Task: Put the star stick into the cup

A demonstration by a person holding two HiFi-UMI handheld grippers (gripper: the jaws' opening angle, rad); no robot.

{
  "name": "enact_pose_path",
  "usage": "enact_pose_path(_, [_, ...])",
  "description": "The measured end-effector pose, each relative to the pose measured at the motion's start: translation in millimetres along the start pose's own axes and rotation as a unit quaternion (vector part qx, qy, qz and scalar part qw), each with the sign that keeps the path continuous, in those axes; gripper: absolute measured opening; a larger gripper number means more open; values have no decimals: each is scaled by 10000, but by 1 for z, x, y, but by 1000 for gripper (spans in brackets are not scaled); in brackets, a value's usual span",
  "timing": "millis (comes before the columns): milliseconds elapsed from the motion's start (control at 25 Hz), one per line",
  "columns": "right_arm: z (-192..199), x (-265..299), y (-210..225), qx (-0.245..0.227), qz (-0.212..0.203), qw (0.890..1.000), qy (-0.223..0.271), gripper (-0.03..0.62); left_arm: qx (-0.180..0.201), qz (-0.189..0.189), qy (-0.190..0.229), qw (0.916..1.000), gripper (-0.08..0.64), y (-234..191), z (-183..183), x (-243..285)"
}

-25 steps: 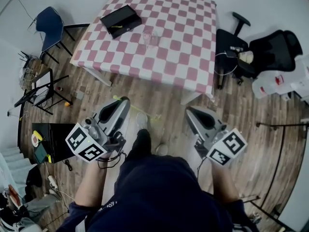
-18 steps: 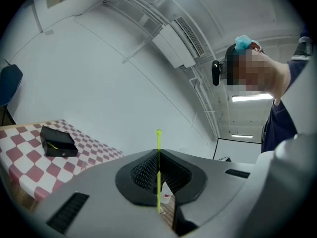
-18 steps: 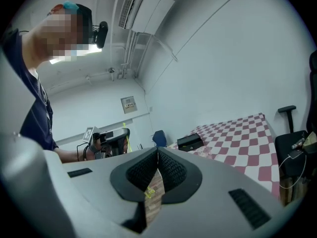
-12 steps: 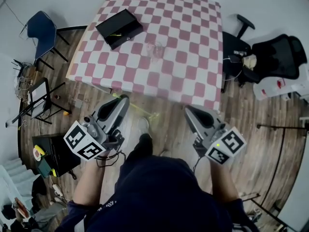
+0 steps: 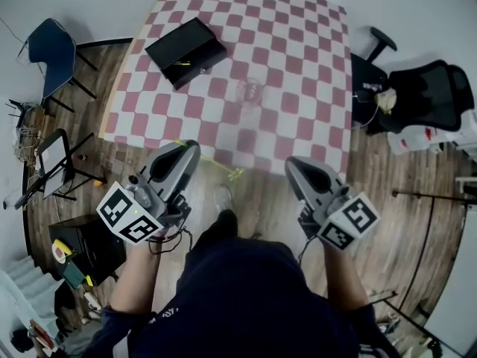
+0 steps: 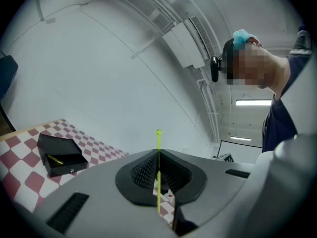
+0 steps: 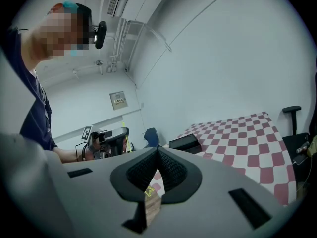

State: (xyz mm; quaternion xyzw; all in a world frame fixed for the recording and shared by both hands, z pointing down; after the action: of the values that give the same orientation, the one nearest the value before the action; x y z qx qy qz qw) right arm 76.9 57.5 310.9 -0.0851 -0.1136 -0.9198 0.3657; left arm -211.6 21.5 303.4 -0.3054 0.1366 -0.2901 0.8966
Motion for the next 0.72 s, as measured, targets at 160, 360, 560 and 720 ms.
enact_pose_path(160, [-6,25,7,39,175,9998,-60,15,56,105,-91,9999,31,-25,-17,9])
enact_pose_path(360, [-14,47,12,69,295,9995,-109,15,74,225,-103,9997,31,-45,-37,19])
enact_pose_path(560, [-18,56,21,71,348,9993,-139,15,131,244,-98,9996,31,-56,-46,32])
enact_pose_path(720, [-18,61,34,112,322,9993,-145,15,137,153,-115,9997,31,-64,-48,44])
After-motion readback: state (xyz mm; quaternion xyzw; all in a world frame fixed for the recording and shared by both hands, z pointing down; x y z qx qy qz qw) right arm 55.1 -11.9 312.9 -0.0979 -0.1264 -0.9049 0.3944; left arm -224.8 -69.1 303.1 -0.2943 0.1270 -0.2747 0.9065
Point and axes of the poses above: the fingertips, and each gripper's own axes: x forward along the fingers, y to its right, z out of its underside, the point moved 8 cm from there along -x, backward along the fingers, and after that the axes turned 12 degrees about -x, right-handed, at the moved point
